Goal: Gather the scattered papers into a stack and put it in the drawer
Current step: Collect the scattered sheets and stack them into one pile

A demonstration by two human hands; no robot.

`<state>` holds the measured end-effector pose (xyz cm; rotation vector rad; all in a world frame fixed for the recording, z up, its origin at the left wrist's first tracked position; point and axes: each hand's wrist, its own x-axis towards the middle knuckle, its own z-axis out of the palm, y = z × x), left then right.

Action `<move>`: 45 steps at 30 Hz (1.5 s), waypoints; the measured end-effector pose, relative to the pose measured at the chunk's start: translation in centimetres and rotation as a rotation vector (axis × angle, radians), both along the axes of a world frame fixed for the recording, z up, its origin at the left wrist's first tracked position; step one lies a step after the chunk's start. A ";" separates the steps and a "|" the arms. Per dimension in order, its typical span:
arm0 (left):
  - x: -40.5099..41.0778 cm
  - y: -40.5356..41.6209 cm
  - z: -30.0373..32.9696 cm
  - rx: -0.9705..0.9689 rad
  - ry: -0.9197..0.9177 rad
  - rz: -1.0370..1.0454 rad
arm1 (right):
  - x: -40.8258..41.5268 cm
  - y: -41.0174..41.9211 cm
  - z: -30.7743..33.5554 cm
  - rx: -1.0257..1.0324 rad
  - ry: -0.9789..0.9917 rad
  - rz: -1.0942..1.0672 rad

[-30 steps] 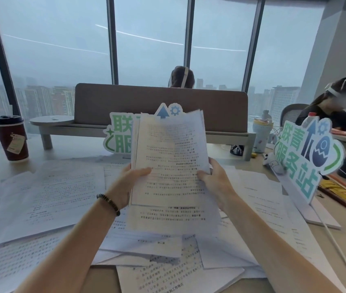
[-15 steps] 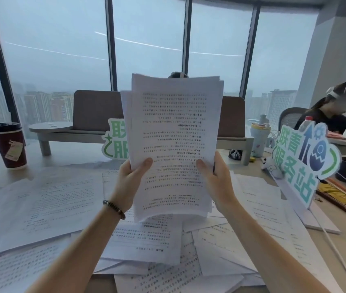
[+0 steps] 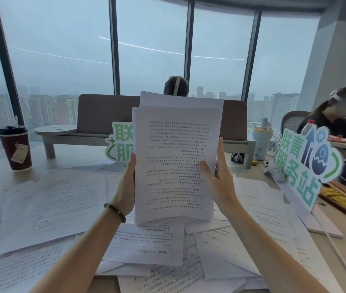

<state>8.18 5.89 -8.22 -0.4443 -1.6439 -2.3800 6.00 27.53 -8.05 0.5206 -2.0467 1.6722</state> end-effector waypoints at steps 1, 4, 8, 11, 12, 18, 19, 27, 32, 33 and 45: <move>-0.1 -0.1 0.0 -0.004 0.001 -0.004 | 0.0 -0.1 0.0 0.006 0.007 -0.007; 0.0 -0.3 0.1 -0.040 -0.011 -0.004 | 0.0 0.0 0.2 0.011 0.040 -0.022; 0.1 -0.4 -0.1 -0.134 -0.051 0.093 | -0.1 0.1 1.7 0.024 0.141 -0.035; 0.1 -0.3 -0.3 -0.167 -0.063 0.141 | -0.6 0.1 4.3 0.083 0.260 -0.057; 0.1 -0.3 -0.3 -0.172 -0.065 0.143 | -0.8 0.2 5.5 0.099 0.303 -0.067; 0.0 -0.5 -0.5 -0.178 -0.076 0.139 | -1.9 0.7 10.6 0.310 0.422 -0.229; -0.1 -0.5 -0.5 -0.179 -0.077 0.135 | -2.0 0.7 10.9 0.343 0.414 -0.251; -0.4 -0.8 -0.7 -0.187 -0.081 0.115 | -2.2 1.0 10.7 0.392 0.387 -0.332; -0.4 -0.9 -0.9 -0.194 -0.107 0.095 | -2.3 1.1 8.9 0.018 0.202 0.002; -0.3 -0.9 -0.9 -0.201 -0.115 0.091 | -2.1 1.1 8.0 -0.136 0.108 0.100; -0.6 -0.3 -0.8 -0.331 -0.066 0.183 | -2.1 -0.1 0.2 -0.177 -0.226 0.115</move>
